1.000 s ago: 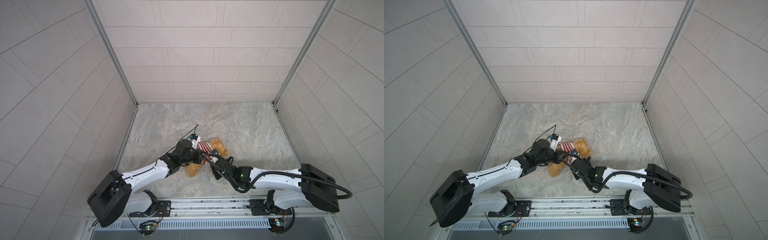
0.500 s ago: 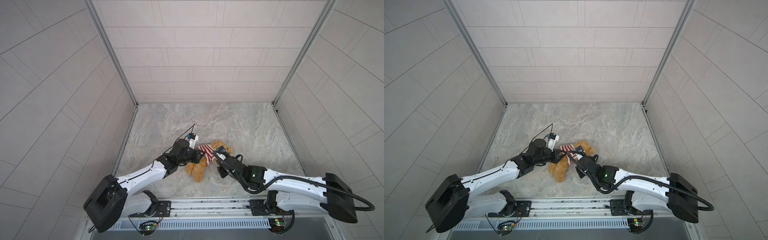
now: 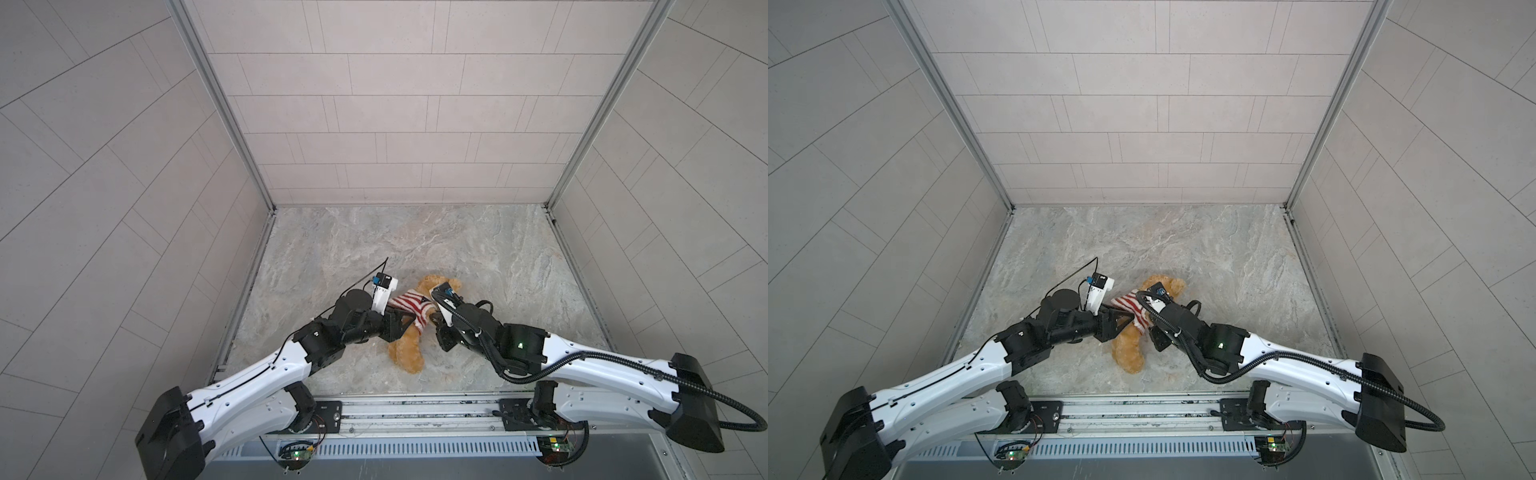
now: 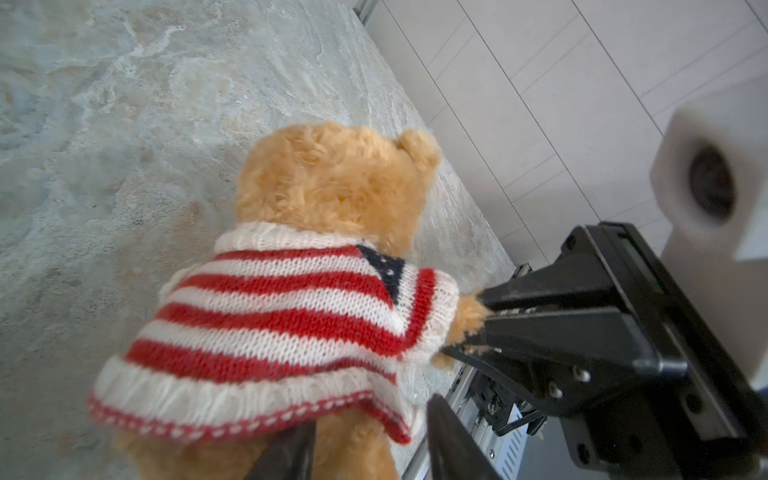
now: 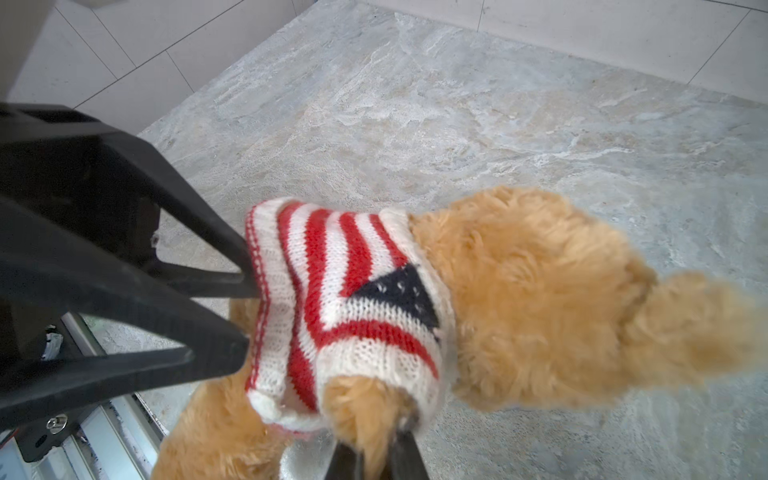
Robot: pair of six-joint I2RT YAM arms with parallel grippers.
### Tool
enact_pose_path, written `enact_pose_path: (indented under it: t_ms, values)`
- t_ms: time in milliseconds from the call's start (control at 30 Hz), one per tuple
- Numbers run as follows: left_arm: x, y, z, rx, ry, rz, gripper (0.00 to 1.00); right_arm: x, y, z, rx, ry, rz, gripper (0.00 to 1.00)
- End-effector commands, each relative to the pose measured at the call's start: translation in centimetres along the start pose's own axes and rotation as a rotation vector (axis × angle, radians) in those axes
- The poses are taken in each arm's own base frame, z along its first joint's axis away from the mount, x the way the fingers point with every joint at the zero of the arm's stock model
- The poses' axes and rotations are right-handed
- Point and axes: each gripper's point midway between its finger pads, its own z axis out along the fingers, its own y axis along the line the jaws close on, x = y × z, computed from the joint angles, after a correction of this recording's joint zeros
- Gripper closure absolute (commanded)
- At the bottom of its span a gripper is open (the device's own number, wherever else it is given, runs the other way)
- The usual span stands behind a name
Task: Dress the teddy bear
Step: 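Roll the bear upright, left gripper holding the sweater, right gripper holding the leg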
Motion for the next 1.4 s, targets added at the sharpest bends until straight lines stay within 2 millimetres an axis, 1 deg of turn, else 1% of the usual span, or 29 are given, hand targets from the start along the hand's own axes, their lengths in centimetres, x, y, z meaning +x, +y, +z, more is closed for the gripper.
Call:
enact_pose_path:
  t_ms: [0,33,100,200,300,400,433,567,700,800,900,1000,1067,1167,1267,1333,1367]
  values:
    - [0.8,0.2,0.5,-0.007,0.020,-0.015,0.60,-2.2,0.8,-0.7,-0.035,-0.059,0.044,1.00]
    - [0.8,-0.2,0.8,0.004,0.024,-0.017,0.60,-2.1,0.9,-0.6,-0.035,-0.056,0.043,1.00]
    - [0.9,-0.2,1.3,-0.002,0.034,-0.023,0.63,-2.2,1.1,-0.7,-0.042,-0.061,0.047,1.00]
    - [0.7,0.5,1.7,-0.037,0.022,-0.038,0.70,-2.3,1.7,-0.9,-0.074,-0.079,0.061,1.00]
    - [0.3,0.6,2.1,-0.038,0.004,-0.056,0.77,-2.1,2.5,-0.9,-0.114,-0.076,0.072,1.00]
    - [0.1,1.0,2.5,-0.051,-0.002,-0.072,0.95,-1.6,3.0,-0.9,-0.146,-0.054,0.066,1.00]
    - [0.1,1.3,2.5,-0.061,-0.004,-0.078,1.00,-1.4,3.0,-1.0,-0.148,-0.045,0.059,1.00]
    - [0.0,3.8,2.0,-0.117,-0.024,-0.139,1.00,-0.9,2.8,-2.1,-0.169,-0.035,0.024,1.00]
    - [0.4,6.7,1.4,-0.185,-0.027,-0.183,1.00,-1.0,3.9,-4.1,-0.269,-0.054,-0.027,1.00]
    - [0.9,8.1,1.3,-0.219,-0.020,-0.194,1.00,-0.9,4.3,-5.2,-0.315,-0.053,-0.064,1.00]
    - [1.2,8.6,1.4,-0.230,-0.016,-0.201,1.00,-0.6,3.9,-5.4,-0.301,-0.038,-0.081,1.00]
    - [1.2,8.6,1.4,-0.228,-0.015,-0.197,1.00,-0.6,3.8,-5.3,-0.294,-0.040,-0.078,1.00]
    - [1.2,8.2,1.4,-0.209,-0.012,-0.187,1.00,-0.9,3.8,-5.1,-0.286,-0.053,-0.068,1.00]
    - [1.1,7.3,1.7,-0.166,0.000,-0.170,1.00,-1.8,3.1,-4.6,-0.235,-0.085,-0.038,1.00]
    - [1.1,6.4,1.8,-0.126,0.012,-0.157,1.00,-2.9,2.5,-4.1,-0.197,-0.151,0.031,1.00]
    - [1.2,5.2,1.9,-0.088,0.016,-0.139,1.00,-3.2,1.8,-3.7,-0.158,-0.174,0.073,1.00]
    - [1.3,4.8,1.9,-0.073,0.019,-0.131,0.97,-3.3,1.3,-3.5,-0.134,-0.178,0.091,1.00]
